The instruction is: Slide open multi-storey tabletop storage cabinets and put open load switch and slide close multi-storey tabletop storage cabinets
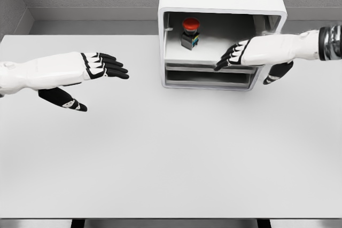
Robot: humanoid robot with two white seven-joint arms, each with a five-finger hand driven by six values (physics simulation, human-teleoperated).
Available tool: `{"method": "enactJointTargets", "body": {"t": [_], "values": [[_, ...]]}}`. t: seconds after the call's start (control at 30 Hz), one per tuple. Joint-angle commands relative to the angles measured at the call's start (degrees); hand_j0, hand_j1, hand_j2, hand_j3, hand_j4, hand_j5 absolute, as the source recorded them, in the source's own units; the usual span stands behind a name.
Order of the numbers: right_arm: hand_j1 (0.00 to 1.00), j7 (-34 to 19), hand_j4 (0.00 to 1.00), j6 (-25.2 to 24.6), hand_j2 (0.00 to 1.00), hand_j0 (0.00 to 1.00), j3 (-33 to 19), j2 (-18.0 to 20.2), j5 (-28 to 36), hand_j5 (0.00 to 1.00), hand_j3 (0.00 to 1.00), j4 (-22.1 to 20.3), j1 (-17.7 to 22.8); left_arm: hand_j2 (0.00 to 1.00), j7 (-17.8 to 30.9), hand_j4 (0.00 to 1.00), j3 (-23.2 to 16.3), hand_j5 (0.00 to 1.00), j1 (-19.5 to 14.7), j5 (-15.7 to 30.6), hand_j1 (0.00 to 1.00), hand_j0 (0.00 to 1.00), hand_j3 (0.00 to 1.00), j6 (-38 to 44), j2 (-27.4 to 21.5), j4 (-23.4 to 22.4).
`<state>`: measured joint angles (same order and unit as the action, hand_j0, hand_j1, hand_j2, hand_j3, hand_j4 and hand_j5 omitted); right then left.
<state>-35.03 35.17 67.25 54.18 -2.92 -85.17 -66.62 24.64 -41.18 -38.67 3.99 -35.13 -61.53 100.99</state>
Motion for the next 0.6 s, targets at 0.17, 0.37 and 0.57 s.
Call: {"method": "enactJointTargets", "body": {"t": [0.17, 0.37, 0.57], "values": [[1.0, 0.75, 1.0, -0.17, 1.0, 1.0, 0.86, 8.4, 0.81, 1.0, 1.0, -9.22, 3.69, 1.0, -0.03, 1.0, 0.31, 1.0, -0.35, 0.22, 1.0, 1.0, 1.0, 0.13, -0.08, -0.88], [1.0, 0.75, 1.0, -0.17, 1.0, 1.0, 1.74, 9.63, 1.16, 1.0, 1.0, -9.13, 5.1, 1.0, -0.03, 1.0, 0.31, 1.0, -0.62, 0.22, 1.0, 1.0, 1.0, 0.13, -0.08, -2.2], [1.0, 0.75, 1.0, -0.17, 1.0, 1.0, 1.74, 9.63, 1.16, 1.0, 1.0, -9.13, 5.54, 1.0, -0.03, 1.0, 0.22, 1.0, -0.44, 0.14, 1.0, 1.0, 1.0, 0.13, 0.0, -2.56]]}}
